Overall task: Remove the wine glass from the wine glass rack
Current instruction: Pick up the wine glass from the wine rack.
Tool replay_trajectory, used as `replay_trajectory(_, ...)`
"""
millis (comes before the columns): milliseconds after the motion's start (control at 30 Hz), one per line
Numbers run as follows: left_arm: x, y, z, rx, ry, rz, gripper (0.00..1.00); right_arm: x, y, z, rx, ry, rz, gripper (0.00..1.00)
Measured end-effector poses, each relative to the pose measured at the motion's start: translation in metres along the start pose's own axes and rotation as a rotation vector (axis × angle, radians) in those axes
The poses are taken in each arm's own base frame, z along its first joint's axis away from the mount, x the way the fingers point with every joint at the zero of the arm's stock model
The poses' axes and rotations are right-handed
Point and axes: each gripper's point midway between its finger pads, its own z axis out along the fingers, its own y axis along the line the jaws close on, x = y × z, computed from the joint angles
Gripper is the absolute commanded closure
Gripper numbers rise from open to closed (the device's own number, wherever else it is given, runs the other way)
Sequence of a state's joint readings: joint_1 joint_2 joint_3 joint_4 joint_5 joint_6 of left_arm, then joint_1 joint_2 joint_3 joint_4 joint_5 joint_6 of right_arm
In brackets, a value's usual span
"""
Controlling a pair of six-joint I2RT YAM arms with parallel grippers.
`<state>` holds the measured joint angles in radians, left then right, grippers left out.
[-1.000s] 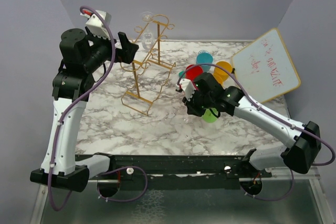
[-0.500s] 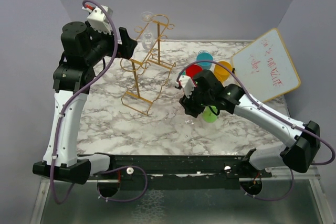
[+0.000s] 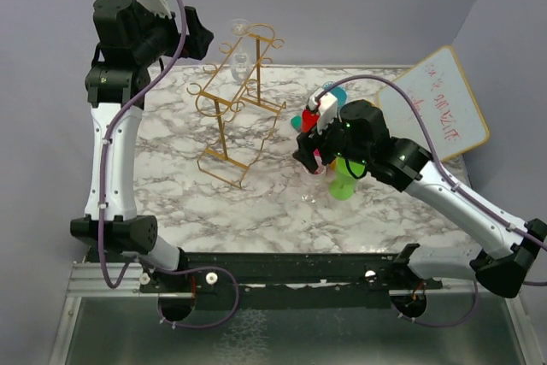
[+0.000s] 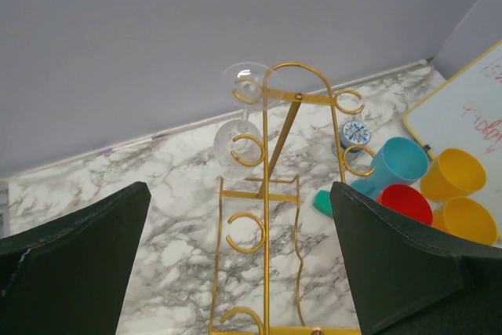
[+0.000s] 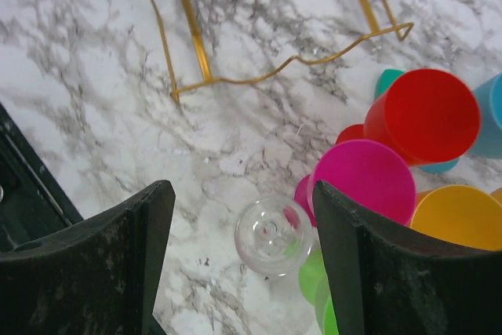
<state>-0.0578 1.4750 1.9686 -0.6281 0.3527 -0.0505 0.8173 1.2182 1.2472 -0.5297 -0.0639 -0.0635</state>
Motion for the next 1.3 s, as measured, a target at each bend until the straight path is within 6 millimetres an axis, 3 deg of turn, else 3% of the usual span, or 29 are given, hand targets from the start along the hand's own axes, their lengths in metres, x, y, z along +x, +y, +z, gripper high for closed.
replay_trajectory(233, -0.004, 0.011, 0.052, 0.153, -0.01, -0.125, 0.05, -0.038, -0.014, -0.003, 0.1, -0.083, 0.145, 0.23)
replay_trajectory(467, 0.029, 0.023, 0.11, 0.297, 0.053, -0.322, 0.1, -0.038, -0.022, -0.003, 0.16, -0.085, 0.227, 0.23)
replay_trajectory(633, 0.047, 0.025, 0.139, 0.365, 0.082, -0.438, 0.17, -0.04, -0.029, -0.009, 0.203, -0.102, 0.247, 0.23)
replay_trajectory(800, 0.053, 0.027, 0.156, 0.402, 0.078, -0.497, 0.21, -0.044, -0.037, -0.018, 0.257, -0.13, 0.265, 0.23)
replay_trajectory(867, 0.056, 0.027, 0.161, 0.415, 0.079, -0.511, 0.26, -0.046, -0.039, -0.02, 0.269, -0.137, 0.272, 0.23)
replay_trajectory(1300, 0.053, 0.014, 0.169, 0.465, 0.073, -0.552, 0.37, -0.035, -0.044, -0.017, 0.303, -0.12, 0.29, 0.23)
